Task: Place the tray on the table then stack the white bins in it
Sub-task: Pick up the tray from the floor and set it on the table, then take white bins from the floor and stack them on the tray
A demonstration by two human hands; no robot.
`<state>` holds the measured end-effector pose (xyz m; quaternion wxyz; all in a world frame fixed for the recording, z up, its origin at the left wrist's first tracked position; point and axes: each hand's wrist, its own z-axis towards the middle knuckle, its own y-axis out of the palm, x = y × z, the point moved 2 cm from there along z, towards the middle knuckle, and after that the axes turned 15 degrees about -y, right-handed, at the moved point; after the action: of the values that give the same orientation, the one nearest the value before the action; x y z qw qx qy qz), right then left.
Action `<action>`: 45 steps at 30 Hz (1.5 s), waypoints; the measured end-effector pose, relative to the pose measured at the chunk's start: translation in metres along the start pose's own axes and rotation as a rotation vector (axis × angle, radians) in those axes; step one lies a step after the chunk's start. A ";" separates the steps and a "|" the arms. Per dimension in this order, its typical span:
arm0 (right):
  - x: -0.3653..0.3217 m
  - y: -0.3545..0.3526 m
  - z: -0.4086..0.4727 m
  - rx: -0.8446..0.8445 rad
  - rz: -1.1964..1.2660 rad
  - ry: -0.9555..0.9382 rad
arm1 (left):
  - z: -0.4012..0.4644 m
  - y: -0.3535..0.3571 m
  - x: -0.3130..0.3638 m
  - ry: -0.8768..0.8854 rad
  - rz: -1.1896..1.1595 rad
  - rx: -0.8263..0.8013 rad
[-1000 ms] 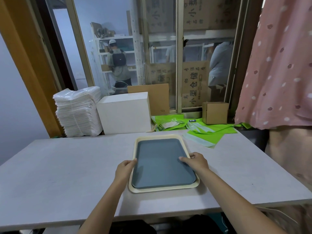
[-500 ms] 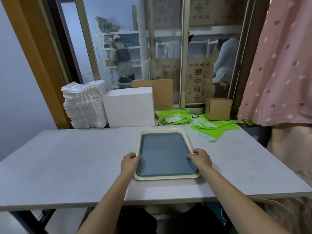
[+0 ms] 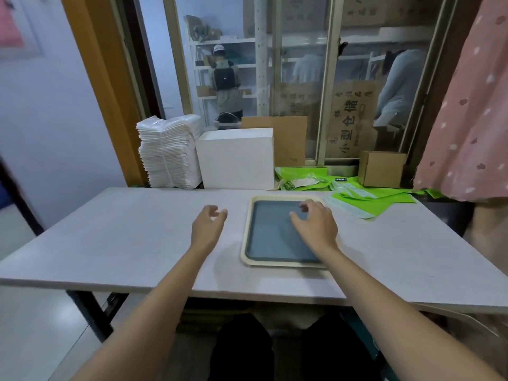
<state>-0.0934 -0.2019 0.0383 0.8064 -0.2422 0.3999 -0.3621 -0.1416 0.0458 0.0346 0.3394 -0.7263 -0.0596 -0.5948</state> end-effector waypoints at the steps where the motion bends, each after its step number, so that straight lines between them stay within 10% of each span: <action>1: -0.019 0.007 0.001 -0.004 0.019 -0.071 | -0.001 -0.016 0.000 0.026 0.012 0.027; 14: -0.296 0.161 -0.189 -0.401 0.419 -0.937 | -0.092 -0.273 -0.253 -0.362 0.105 0.628; 24: -0.276 0.273 -0.366 -1.311 0.114 -0.923 | -0.311 -0.289 -0.508 -1.094 0.167 0.728; 36: -0.211 0.331 -0.429 -1.588 -0.091 -0.875 | -0.344 -0.177 -0.612 -1.476 -0.172 0.400; 45: -0.199 0.352 -0.448 -1.689 -0.025 -0.780 | -0.348 -0.153 -0.645 -1.648 -0.332 0.529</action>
<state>-0.4066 0.1258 -0.3600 0.4363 -0.8577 0.2287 0.1473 -0.6868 0.1709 -0.4623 0.2545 -0.8040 -0.5260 0.1099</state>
